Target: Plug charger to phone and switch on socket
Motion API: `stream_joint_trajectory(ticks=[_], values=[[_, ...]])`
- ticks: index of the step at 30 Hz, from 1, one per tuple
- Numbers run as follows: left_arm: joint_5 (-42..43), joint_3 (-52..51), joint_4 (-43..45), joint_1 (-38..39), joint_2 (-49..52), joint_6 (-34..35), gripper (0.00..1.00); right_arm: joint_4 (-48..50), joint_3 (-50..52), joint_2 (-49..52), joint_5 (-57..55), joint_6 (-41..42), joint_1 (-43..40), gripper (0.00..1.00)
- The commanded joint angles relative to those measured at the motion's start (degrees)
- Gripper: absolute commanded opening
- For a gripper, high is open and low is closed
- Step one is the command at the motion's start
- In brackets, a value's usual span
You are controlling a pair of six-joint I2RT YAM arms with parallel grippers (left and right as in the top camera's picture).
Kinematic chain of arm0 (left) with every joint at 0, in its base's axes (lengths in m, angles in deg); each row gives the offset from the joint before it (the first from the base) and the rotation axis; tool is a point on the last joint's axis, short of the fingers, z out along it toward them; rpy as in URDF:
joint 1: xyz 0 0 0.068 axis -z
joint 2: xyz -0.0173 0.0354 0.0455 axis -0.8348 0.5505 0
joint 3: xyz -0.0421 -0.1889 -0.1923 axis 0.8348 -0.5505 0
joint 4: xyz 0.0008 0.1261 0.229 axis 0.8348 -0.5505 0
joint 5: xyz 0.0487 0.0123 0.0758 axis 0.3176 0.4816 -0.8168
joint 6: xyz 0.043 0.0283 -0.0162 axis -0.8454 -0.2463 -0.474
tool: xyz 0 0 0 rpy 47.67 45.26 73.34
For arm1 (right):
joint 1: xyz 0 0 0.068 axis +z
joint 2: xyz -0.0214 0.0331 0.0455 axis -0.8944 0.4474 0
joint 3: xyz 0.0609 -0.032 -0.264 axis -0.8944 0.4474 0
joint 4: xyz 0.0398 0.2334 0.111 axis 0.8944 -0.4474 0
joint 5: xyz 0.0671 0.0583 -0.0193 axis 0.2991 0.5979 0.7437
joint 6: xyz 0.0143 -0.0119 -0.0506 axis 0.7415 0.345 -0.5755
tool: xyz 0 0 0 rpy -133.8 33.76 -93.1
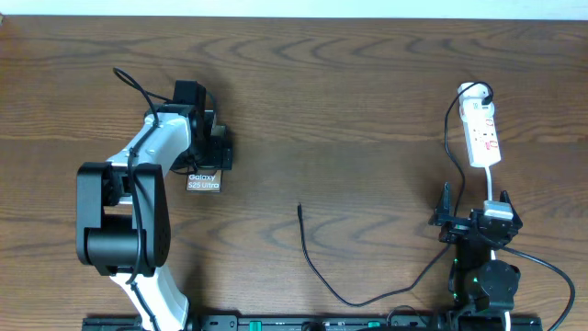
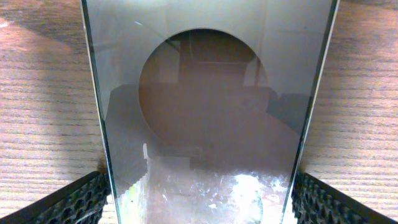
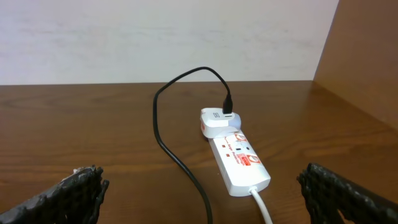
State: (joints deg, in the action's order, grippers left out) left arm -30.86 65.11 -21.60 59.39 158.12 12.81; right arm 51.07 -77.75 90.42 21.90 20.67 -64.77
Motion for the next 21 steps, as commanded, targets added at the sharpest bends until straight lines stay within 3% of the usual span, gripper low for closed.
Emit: stream_joint_trajectory(ticks=[1,10,21], values=[[-0.5,-1.4,-0.3,-0.1,0.7,0.2,0.94,-0.2,0.1,-0.3,-0.4,-0.5,1.0,0.99],[-0.5,-1.4,-0.5,-0.1,0.7,0.2,0.94,-0.2,0.1,-0.3,-0.4,-0.5,1.0,0.99],[-0.5,-1.4,-0.5,-0.1,0.7,0.2,0.82,-0.2,0.1,-0.3,-0.4,-0.5,1.0,0.99]])
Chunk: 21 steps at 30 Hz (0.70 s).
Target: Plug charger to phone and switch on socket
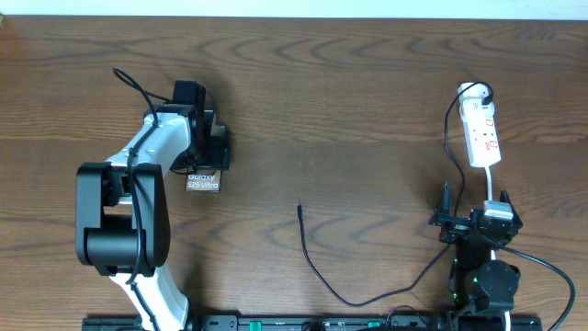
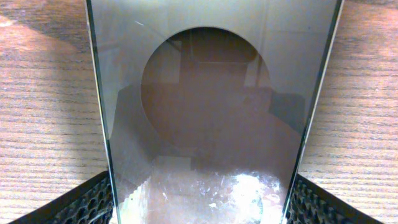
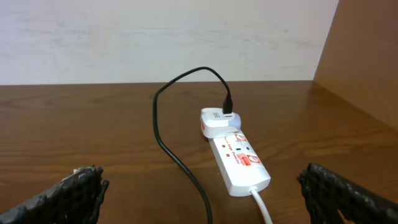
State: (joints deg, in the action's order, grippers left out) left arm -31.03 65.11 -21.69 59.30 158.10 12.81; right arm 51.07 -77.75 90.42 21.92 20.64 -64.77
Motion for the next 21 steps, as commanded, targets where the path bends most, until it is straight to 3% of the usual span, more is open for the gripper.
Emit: stream_joint_trajectory(ticks=[1,21], values=[[-0.4,-1.4,-0.4,0.0,0.8,0.2,0.82,-0.2,0.1,-0.3,-0.4,-0.4,1.0,0.99],[-0.4,-1.4,-0.4,0.0,0.8,0.2,0.77,-0.2,0.1,-0.3,-0.4,-0.4,1.0,0.99]])
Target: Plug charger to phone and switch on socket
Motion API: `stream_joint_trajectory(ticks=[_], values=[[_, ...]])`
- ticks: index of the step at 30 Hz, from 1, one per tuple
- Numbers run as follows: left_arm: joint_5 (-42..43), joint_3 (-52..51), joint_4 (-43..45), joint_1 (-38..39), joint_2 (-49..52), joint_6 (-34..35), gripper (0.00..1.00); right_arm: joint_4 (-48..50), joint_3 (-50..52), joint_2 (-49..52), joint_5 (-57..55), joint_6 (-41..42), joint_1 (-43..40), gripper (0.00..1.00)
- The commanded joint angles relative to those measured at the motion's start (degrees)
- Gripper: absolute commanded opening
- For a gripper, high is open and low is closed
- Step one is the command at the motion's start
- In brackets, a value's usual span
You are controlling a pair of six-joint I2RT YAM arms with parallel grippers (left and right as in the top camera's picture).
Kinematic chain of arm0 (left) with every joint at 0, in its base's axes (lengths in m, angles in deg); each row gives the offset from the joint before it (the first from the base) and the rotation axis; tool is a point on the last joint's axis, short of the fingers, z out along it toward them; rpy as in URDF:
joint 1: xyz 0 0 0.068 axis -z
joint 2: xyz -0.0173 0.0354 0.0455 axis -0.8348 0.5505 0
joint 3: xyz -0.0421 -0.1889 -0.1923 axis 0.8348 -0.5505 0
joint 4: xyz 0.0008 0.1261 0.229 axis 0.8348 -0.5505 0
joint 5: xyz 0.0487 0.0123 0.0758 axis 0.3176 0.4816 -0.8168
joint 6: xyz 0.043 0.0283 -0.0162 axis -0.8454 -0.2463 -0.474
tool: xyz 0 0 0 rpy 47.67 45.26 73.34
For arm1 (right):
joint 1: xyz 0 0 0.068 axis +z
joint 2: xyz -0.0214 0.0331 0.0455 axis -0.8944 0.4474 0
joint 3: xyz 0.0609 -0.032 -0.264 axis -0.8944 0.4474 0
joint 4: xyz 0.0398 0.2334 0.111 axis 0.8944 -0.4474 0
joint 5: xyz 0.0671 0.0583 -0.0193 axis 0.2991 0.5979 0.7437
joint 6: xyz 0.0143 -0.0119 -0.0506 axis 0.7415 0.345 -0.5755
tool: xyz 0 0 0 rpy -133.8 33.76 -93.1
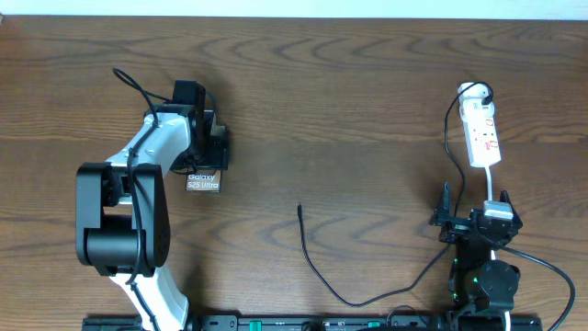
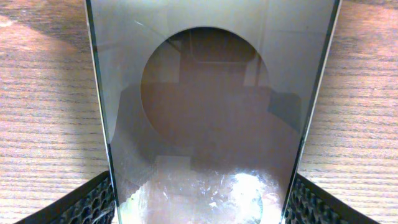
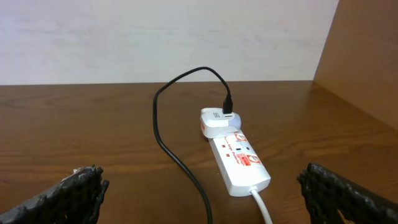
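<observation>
The phone [image 2: 205, 118], glossy and dark, fills the left wrist view; overhead only its end labelled Galaxy S25 Ultra [image 1: 204, 181] shows, at the table's left. My left gripper [image 1: 204, 158] is shut on the phone, a finger pad [image 2: 81, 202] against each long edge. A white power strip [image 1: 481, 134] lies at the far right, with a white charger [image 3: 219, 121] plugged into its far end. The black cable [image 1: 367, 292] runs from the charger to a free plug tip [image 1: 299, 209] at mid-table. My right gripper [image 1: 476, 221] is open near the front right, nothing between its fingers.
The strip's white lead [image 3: 261, 205] runs toward my right gripper. A brown side panel [image 3: 367, 56] stands at the table's right, a white wall [image 3: 155, 37] behind it. Bare wood lies between the phone and the cable tip.
At both earlier moments my left gripper was shut on the phone at the table's left, and my right gripper was open near the power strip. The cable tip lay loose at mid-table. Nothing has visibly moved.
</observation>
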State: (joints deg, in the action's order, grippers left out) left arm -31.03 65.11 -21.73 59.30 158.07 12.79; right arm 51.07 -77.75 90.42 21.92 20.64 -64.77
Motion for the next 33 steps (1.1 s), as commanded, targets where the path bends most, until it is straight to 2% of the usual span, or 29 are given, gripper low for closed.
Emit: stream_joint_trajectory(ticks=[1,11,20,24,33], values=[[-0.3,-1.4,-0.3,0.0,0.8,0.2,0.77,-0.2,0.1,-0.3,-0.4,-0.5,1.0,0.99],[-0.3,-1.4,-0.3,0.0,0.8,0.2,0.73,-0.2,0.1,-0.3,-0.4,-0.5,1.0,0.99],[-0.3,-1.4,-0.3,0.0,0.8,0.2,0.6,-0.2,0.1,-0.3,-0.4,-0.5,1.0,0.99],[-0.3,-1.4,-0.3,0.0,0.8,0.3,0.49,-0.2,0.1,-0.3,-0.4,-0.4,1.0,0.99],[-0.4,-1.4,-0.1,0.0,0.8,0.2,0.14,-0.2,0.1,-0.3,-0.4,-0.4,1.0,0.99]])
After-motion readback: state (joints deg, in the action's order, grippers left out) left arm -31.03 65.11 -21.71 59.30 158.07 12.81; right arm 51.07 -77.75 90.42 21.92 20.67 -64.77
